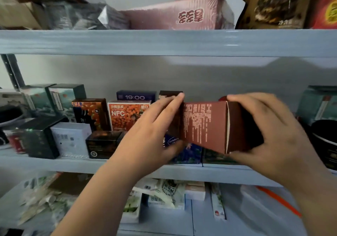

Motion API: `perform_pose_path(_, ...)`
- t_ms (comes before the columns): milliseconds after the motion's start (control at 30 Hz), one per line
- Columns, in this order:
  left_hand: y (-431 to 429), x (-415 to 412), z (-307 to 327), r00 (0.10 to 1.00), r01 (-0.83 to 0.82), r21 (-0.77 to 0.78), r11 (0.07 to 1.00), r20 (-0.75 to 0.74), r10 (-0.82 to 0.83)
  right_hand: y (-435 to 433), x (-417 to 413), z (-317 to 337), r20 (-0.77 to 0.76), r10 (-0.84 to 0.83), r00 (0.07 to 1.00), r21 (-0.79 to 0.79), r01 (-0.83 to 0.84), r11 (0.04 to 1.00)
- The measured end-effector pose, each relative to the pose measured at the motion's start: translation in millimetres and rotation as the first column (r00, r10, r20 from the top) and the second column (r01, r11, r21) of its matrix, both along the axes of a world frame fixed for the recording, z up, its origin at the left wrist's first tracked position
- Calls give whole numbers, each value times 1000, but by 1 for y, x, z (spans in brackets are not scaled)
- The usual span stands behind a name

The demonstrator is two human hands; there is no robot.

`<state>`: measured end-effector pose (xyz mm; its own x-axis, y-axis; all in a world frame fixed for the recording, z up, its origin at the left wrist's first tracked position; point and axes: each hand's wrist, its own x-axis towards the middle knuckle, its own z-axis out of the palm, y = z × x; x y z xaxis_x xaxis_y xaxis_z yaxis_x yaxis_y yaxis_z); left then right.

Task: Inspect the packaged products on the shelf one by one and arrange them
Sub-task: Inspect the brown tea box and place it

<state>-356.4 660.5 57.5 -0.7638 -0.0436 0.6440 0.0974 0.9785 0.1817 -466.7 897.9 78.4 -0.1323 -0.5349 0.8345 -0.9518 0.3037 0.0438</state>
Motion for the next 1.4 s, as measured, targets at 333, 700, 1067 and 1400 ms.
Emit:
perform_pose_path(333, -22, -79, 1, 944, -282, -243, 928, 102, 313, -34, -82, 35, -107, -291, 951, 179, 307, 935)
perform_pose_path(700, -24, -104, -4, 900, -266, -268, 926, 275, 339, -134, -179, 42, 8, -436, 900, 636, 332, 697)
perform_pose_path(1067, -20, -104, -1, 907, -222, -242, 945, 305, 291, -166, -214, 27, 131, -474, 870, 745, 229, 627)
perform_pose_path(1400, -8, -107, 0, 912, -176, -239, 955, 325, 249, -125, -196, 27, 57, -509, 859, 722, 317, 615)
